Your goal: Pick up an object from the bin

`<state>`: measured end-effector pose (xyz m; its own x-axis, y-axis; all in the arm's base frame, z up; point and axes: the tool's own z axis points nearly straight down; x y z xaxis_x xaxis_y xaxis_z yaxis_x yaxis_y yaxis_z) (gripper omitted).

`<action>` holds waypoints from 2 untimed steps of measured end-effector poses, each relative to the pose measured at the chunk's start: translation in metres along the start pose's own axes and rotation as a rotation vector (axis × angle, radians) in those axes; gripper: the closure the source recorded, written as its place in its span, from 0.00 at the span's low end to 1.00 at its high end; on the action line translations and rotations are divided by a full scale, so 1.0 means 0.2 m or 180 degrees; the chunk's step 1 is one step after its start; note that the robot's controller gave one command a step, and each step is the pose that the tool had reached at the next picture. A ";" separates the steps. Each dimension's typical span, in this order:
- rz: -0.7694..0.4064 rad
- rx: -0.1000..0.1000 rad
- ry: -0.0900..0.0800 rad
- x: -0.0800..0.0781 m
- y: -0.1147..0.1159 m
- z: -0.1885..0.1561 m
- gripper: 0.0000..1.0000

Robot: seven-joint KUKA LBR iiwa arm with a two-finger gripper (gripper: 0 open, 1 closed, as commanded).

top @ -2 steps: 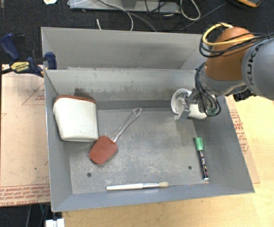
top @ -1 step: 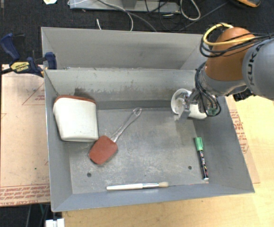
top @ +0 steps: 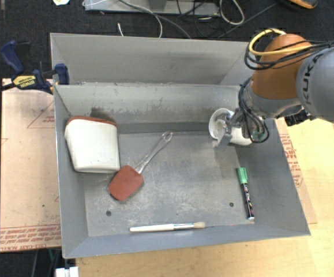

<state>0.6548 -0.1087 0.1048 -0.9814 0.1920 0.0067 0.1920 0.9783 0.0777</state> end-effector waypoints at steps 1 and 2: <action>-0.0095 -0.0013 0.0002 0.00 0.00 0.00 1.00; -0.0100 -0.0015 0.0002 0.00 0.00 0.00 1.00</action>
Offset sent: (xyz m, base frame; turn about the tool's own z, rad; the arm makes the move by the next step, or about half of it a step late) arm -0.0129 -0.0314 -0.0267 0.2585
